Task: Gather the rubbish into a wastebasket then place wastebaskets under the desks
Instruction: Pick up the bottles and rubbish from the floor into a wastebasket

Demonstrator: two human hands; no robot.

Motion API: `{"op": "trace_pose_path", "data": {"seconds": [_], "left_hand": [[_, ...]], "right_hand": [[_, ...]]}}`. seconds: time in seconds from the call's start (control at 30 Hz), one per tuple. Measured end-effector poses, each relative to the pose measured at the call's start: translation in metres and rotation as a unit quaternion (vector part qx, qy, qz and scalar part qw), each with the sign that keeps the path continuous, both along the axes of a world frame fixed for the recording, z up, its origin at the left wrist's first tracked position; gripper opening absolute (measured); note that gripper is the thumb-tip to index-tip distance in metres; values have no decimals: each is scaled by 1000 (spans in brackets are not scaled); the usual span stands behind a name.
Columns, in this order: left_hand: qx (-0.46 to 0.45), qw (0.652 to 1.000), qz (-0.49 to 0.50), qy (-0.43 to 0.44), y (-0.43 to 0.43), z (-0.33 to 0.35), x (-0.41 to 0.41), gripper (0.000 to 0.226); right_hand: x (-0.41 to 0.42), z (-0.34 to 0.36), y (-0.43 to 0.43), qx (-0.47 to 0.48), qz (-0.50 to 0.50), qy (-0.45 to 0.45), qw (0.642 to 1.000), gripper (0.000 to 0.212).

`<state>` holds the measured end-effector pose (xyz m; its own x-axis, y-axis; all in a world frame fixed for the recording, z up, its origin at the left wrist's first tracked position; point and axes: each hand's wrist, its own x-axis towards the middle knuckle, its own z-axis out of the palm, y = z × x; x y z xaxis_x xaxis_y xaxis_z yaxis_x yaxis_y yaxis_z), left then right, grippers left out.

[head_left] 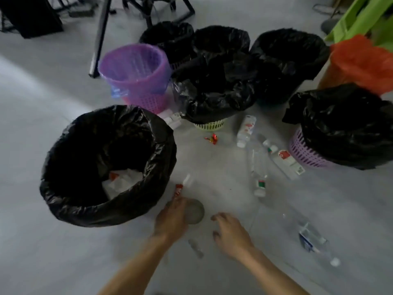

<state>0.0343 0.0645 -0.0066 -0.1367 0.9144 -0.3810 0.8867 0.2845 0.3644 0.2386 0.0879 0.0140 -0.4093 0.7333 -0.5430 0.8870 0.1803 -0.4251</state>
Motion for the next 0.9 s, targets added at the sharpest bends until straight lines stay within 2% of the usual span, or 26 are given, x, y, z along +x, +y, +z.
{"op": "trace_pose_path", "data": {"seconds": [0.13,0.23,0.37,0.47,0.53,0.67,0.77,0.9], "left_hand": [[-36,999,39,-7,11,-41,-19,70],[-48,999,11,-2,28,-55,-24,65],[-97,995,-21,2,40,-69,-26,66],[-76,996,1,44,35,-71,-19,65],[-61,995,-7,84,25,-74,-13,61],[-69,988,-65,126,-4,-76,-1,53],[-106,987,-87,84,-29,-63,6,42],[-68,996,-56,6,-44,-12,4,21]], "right_hand": [[-17,-31,-14,30,74,2,997,66],[-29,-50,-11,42,147,-18,988,79],[-24,-59,0,54,191,-83,977,83],[-14,-61,4,84,176,-110,975,82],[-2,-65,2,108,156,-114,975,74],[24,-65,-8,101,129,-164,973,32],[38,-57,-18,55,84,-158,982,33],[32,-10,-22,18,-25,-35,999,40]]}}
